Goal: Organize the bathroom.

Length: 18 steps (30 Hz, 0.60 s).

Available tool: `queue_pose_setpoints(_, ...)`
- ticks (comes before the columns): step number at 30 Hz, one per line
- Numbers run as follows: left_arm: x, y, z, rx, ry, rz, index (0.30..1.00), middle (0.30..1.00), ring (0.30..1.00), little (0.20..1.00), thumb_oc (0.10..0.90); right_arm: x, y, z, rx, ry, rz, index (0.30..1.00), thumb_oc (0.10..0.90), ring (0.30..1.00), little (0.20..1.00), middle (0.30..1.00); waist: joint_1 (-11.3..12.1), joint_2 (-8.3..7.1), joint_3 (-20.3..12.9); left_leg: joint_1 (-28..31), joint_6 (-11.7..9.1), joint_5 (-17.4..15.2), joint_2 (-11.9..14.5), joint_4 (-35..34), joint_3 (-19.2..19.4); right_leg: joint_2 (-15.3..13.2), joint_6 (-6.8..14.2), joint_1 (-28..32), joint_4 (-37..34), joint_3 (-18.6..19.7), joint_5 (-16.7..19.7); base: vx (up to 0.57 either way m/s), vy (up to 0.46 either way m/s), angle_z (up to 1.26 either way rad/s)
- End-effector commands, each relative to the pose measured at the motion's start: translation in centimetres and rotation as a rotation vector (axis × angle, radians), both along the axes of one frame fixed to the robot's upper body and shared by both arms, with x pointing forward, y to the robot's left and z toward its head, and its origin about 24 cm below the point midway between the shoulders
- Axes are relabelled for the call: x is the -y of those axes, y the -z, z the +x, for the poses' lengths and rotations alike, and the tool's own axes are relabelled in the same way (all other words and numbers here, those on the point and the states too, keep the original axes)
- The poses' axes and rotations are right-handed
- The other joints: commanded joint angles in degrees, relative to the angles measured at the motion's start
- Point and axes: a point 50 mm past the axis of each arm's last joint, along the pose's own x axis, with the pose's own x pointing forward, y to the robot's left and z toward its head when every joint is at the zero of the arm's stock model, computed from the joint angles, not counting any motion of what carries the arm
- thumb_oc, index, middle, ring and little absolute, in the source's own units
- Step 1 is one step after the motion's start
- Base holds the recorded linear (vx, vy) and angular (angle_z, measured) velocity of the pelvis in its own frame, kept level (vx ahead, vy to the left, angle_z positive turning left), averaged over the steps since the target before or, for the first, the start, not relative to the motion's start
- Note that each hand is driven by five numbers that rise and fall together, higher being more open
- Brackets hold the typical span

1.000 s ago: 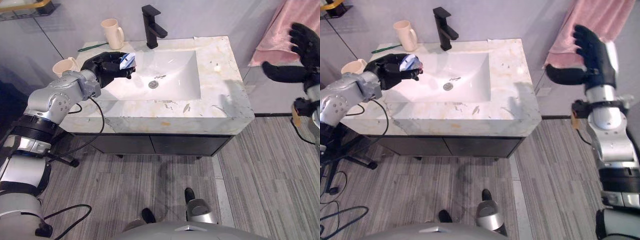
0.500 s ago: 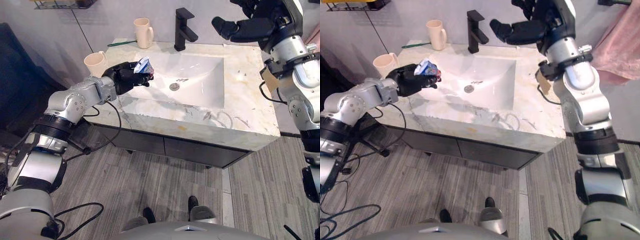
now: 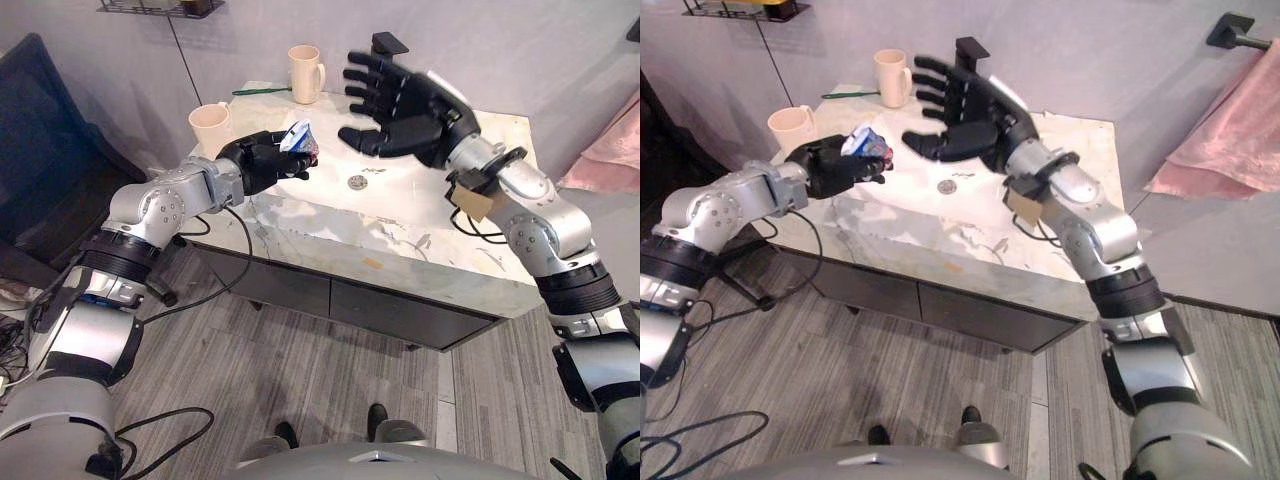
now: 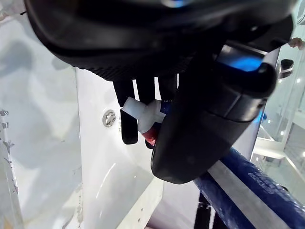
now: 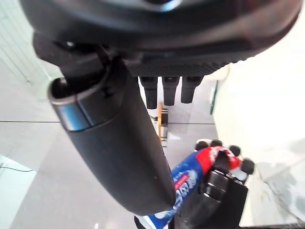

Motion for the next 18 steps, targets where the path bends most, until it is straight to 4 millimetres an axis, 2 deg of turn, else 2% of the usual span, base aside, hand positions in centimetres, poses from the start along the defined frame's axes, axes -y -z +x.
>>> queue_pose_setpoints(1, 1.2, -5.8, 0.1, 0.229, 0.052, -0.198, 0.300, 0.300, 0.300, 0.300, 0.400, -0.4, -3.2, -0.6, 0.153, -0.064, 0.058, 0.900, 0.800, 0.900, 0.900, 0.900, 0.5, 1.05, -9.1, 0.0, -1.3, -3.6, 3.8, 4.6, 0.3, -0.6, 3.7, -3.6, 5.0, 1.5, -5.0, 0.00, 0.000, 0.00)
queue_pose_setpoints(8, 0.5, -4.7, 0.1, 0.202, 0.016, -0.216, 0.300, 0.300, 0.300, 0.300, 0.400, -0.6, -2.6, -0.9, 0.129, -0.109, 0.066, 0.900, 0.800, 0.900, 0.900, 0.900, 0.3, 0.93, -9.4, 0.3, -1.3, -3.6, 4.0, 4.7, 0.5, -0.3, 3.5, -3.4, 4.9, 1.8, -5.1, 0.00, 0.000, 0.00)
queue_pose_setpoints(12, 0.2, -3.6, 0.1, 0.143, 0.001, -0.220, 0.300, 0.300, 0.300, 0.300, 0.400, -1.1, -3.1, -1.3, 0.163, -0.143, 0.083, 0.900, 0.800, 0.900, 0.900, 0.900, 0.2, 0.93, -9.6, 0.2, -1.2, -3.6, 4.0, 4.8, 0.3, -0.2, 3.5, -3.3, 4.9, 2.2, -5.1, 0.01, -0.006, -0.02)
queue_pose_setpoints(18, 0.7, -2.2, 0.4, 0.115, 0.001, -0.234, 0.300, 0.300, 0.300, 0.300, 0.400, -2.1, -3.8, -1.5, 0.174, -0.205, 0.148, 0.900, 0.800, 0.900, 0.900, 0.900, 0.2, 1.09, -9.7, 0.5, -0.9, -3.5, 3.7, 4.7, -0.4, -0.1, 3.5, -3.1, 5.1, 2.6, -5.2, 0.02, 0.002, -0.03)
